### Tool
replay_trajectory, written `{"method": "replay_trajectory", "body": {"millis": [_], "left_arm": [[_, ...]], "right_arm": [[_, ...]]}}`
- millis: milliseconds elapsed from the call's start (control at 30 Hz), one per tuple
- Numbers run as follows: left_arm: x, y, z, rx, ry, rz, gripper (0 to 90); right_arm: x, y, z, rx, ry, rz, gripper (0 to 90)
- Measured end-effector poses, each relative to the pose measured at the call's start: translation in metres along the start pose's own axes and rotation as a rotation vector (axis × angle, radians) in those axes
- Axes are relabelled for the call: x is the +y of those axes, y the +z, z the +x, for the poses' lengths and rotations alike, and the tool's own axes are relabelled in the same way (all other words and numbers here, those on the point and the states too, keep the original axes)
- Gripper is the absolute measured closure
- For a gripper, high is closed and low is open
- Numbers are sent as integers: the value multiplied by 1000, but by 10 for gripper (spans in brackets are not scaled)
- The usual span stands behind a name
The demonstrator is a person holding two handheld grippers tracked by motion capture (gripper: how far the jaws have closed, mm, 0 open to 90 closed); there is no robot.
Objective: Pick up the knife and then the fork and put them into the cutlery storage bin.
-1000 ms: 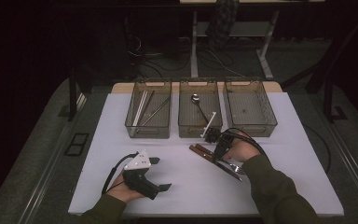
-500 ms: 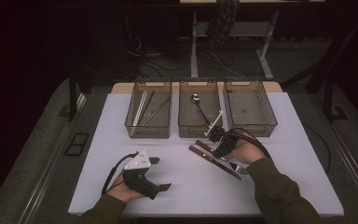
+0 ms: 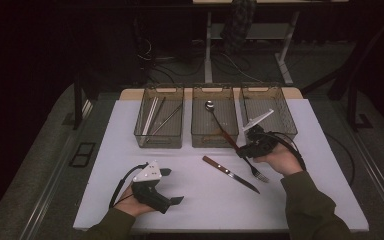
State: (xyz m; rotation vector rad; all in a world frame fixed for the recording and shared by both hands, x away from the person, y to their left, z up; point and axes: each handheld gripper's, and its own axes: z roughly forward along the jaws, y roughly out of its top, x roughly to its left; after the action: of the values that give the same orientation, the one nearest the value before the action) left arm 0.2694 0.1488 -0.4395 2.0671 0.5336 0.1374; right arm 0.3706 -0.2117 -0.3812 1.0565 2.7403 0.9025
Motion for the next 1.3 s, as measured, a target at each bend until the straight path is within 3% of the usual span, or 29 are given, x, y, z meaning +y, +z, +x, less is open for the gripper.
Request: {"method": "replay_trajectory", "body": {"millis": [100,333,667,833,933,1067,1200,1300], "left_arm": [[0,0,0,0,-1,-1,0],[0,-1,2,3,-5,-5,0],[-1,-5,6,13,-12,-17,0],[-1,-5,6,13,-9,-14,0],[-2,-4,7,13,-7,-12,0],[-2,-4,8,15,-14,-17,0],[-2,-5,8,14,-15,-19,0],[-2,-5,7,13,-10,-16,0]], "right_arm": [[-2,-17,-7,0,28,-84,771],[5,-60,-31,-69,83,-235,770],[24,-95,-63,-222,153,-364,769],[24,-93,-84,-305,198,-432,769],[22,-88,-97,-349,226,-445,769],[19,-75,-111,-382,259,-437,769],[15,-61,-118,-383,275,-444,769],[10,-47,-122,-396,286,-413,768]]}}
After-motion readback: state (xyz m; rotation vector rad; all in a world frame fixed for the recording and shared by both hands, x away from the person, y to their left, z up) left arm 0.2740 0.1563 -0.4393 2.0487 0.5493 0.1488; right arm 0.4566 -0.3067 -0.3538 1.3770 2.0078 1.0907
